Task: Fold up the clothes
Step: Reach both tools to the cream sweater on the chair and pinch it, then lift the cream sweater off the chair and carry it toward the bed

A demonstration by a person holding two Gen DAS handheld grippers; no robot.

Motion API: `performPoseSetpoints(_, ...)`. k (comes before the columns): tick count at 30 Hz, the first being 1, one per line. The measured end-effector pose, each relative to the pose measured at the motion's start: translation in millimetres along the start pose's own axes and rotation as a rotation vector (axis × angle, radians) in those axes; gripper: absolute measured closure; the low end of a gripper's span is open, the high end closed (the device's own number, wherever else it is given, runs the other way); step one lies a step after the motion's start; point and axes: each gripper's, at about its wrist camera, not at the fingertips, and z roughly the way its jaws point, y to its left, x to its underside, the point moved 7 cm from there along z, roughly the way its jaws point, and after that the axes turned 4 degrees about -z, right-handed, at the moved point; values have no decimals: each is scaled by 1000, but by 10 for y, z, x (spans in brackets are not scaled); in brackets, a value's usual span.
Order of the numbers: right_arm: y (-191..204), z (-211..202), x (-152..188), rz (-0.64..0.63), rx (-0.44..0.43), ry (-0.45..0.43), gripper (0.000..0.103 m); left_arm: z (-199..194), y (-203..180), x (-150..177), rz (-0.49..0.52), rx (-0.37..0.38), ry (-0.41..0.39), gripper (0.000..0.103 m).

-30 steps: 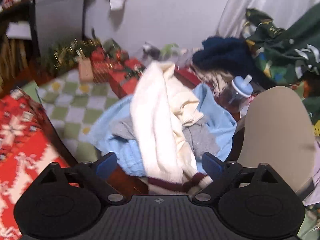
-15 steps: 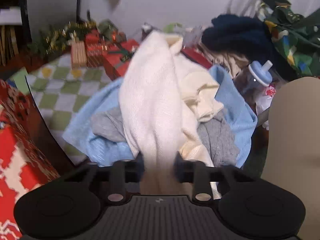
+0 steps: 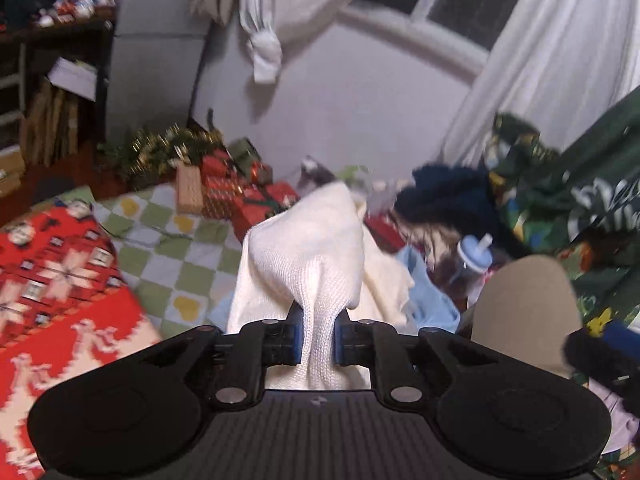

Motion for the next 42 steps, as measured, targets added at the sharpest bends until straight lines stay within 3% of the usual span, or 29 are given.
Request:
performPoseSetpoints(6,207,-488,73,12,-62,-24,0,-1061,363,-165,-47,-46,-166,90)
performPoseSetpoints(11,537,-930,172,-6,-123,-48,0,-1886,962,-54,-120,-143,-250,90)
performPoseSetpoints(16,1004,-1271,334,-33,-199,-50,0,-2557,1731,347,-221,-295,-272,91)
performPoseSetpoints(20,1442,-1510,512,-60,-268,-39,0,-2928,2368,774,-294,-482,-278,91)
performPoseSetpoints(26,2092,-1649,844,-90,-348,1,0,-3203,3195,1373,-434,-655,-215,91)
performPoseSetpoints(33,2527,-1371,1287,-40,-415,93,0,-3221,3633,1917,-445,-771,-95,84)
performPoseSetpoints(35,2563,-1219,1424,7,-425,130,0,-3238,3650,2024,-418,-800,-81,80)
performPoseSetpoints(37,2526,-1020,1556,47,-421,160,0,-3283,3593,2084,-369,-811,-91,57)
performPoseSetpoints(39,2492,-883,1661,74,-412,179,0,-3291,3502,2106,-319,-816,-94,48)
performPoseSetpoints(42,2380,-661,1722,64,-389,180,0,-3224,3305,2092,-250,-785,-93,45)
